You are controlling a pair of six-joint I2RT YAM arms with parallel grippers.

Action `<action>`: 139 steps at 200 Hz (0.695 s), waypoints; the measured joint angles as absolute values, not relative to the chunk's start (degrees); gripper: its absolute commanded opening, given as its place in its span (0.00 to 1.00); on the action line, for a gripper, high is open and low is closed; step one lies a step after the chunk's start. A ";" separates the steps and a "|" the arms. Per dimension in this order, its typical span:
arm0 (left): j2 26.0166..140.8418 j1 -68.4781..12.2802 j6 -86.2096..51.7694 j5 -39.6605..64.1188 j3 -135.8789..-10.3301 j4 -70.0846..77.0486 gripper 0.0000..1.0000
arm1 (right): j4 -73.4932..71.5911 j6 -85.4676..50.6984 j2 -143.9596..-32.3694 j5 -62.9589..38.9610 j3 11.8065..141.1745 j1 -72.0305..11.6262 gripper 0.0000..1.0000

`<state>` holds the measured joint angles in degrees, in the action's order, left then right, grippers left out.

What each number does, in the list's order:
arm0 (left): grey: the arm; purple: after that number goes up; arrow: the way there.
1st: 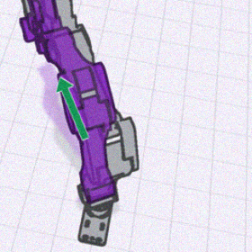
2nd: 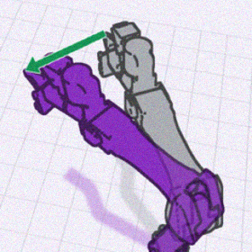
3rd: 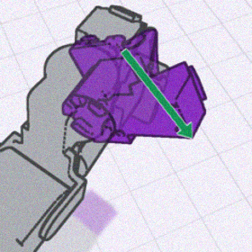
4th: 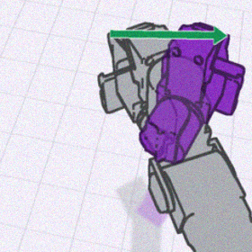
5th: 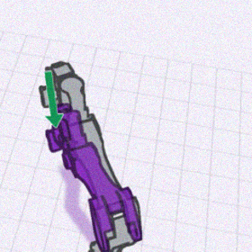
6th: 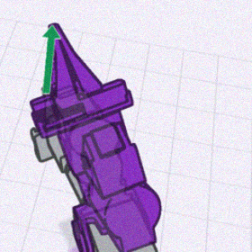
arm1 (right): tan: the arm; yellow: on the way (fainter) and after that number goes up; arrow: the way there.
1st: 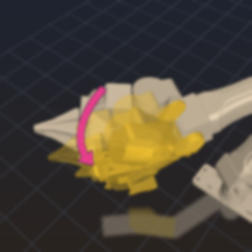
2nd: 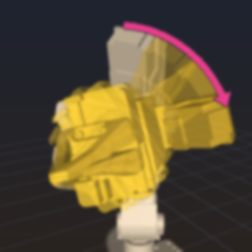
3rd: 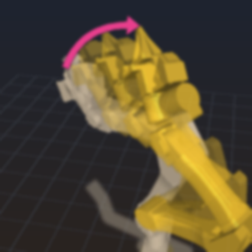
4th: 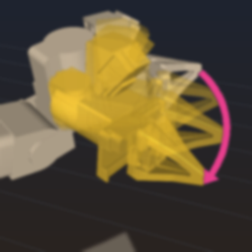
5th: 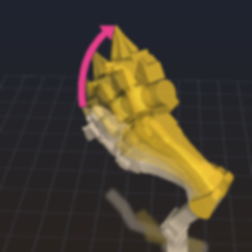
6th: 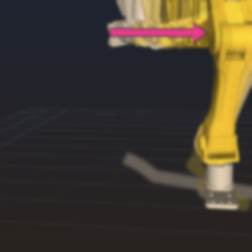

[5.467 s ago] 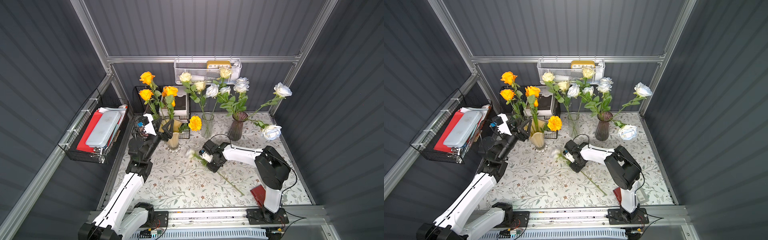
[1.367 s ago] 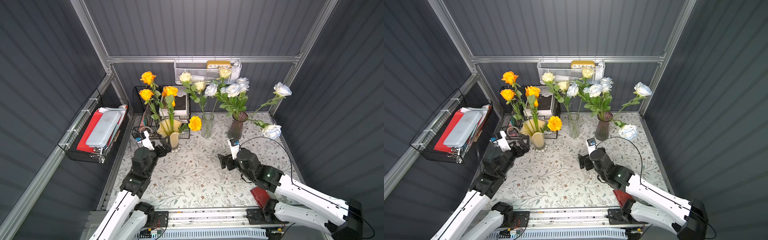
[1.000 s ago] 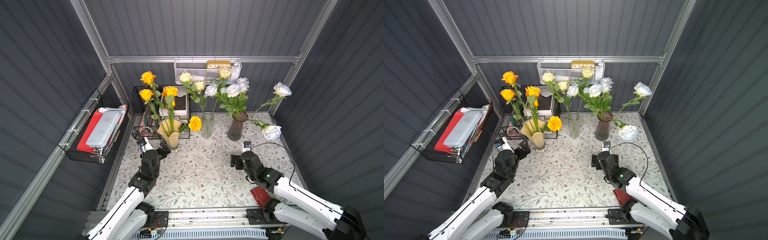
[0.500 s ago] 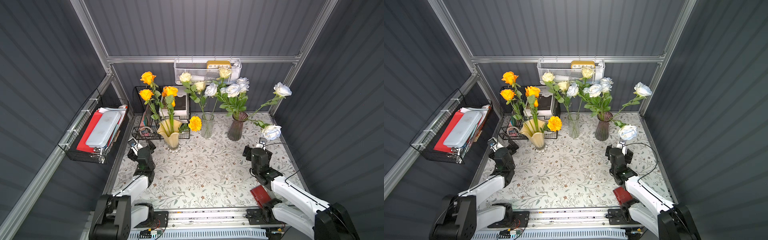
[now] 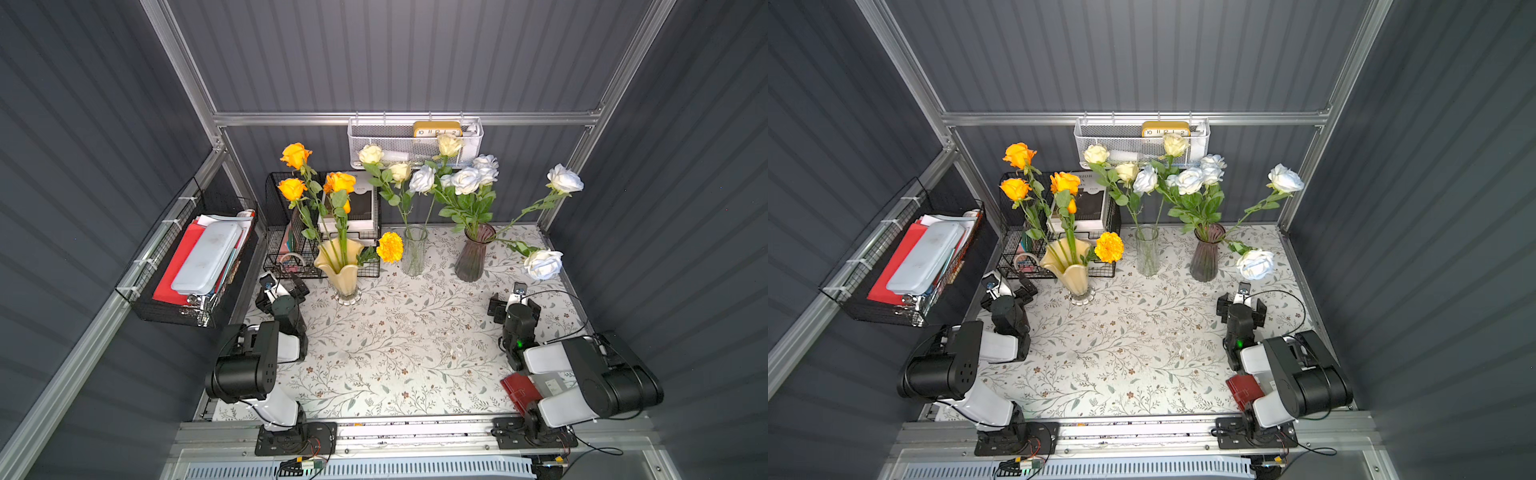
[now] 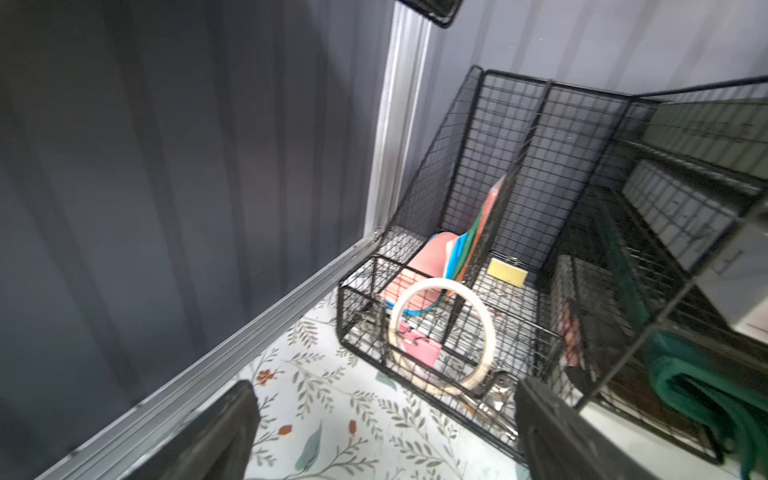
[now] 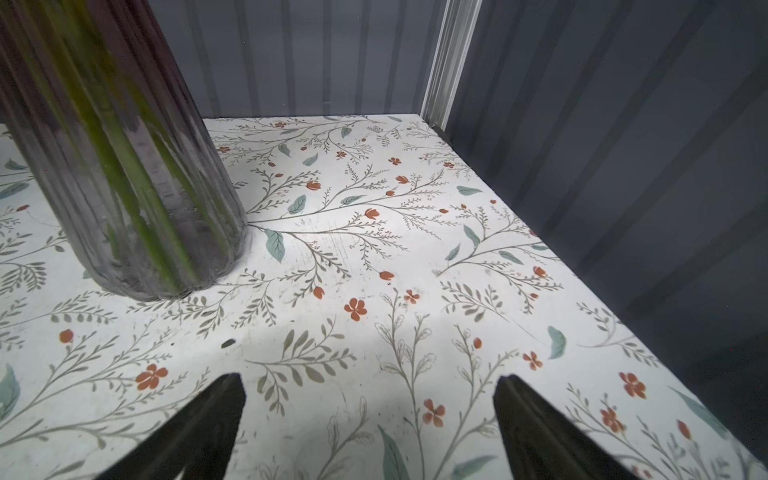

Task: Arrange the flowers in different vases according to their colors
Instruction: Reset both arms

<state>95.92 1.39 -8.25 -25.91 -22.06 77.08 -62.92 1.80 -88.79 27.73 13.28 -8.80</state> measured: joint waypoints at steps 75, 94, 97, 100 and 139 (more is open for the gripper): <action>97.97 2.79 -8.14 -21.17 -25.47 77.10 0.99 | -56.64 -2.02 -88.42 22.35 21.74 -3.25 0.99; 97.97 3.01 -8.27 -20.78 -25.47 77.08 0.99 | -55.27 -2.57 -88.60 21.80 21.69 -2.98 0.99; 97.97 3.01 -8.27 -20.73 -25.47 77.08 0.99 | -55.07 -2.61 -88.62 21.71 21.69 -2.98 0.99; 97.97 3.01 -8.27 -20.73 -25.47 77.08 0.99 | -54.92 -2.68 -88.62 21.63 21.69 -2.98 0.99; 97.97 3.01 -8.27 -20.58 -25.47 77.08 0.99 | -54.59 -3.03 -88.62 20.91 21.69 -2.98 0.99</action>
<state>97.97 3.01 -8.27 -20.58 -25.47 77.08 -54.59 -3.03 -88.62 20.91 21.69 -2.98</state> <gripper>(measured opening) 0.992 0.990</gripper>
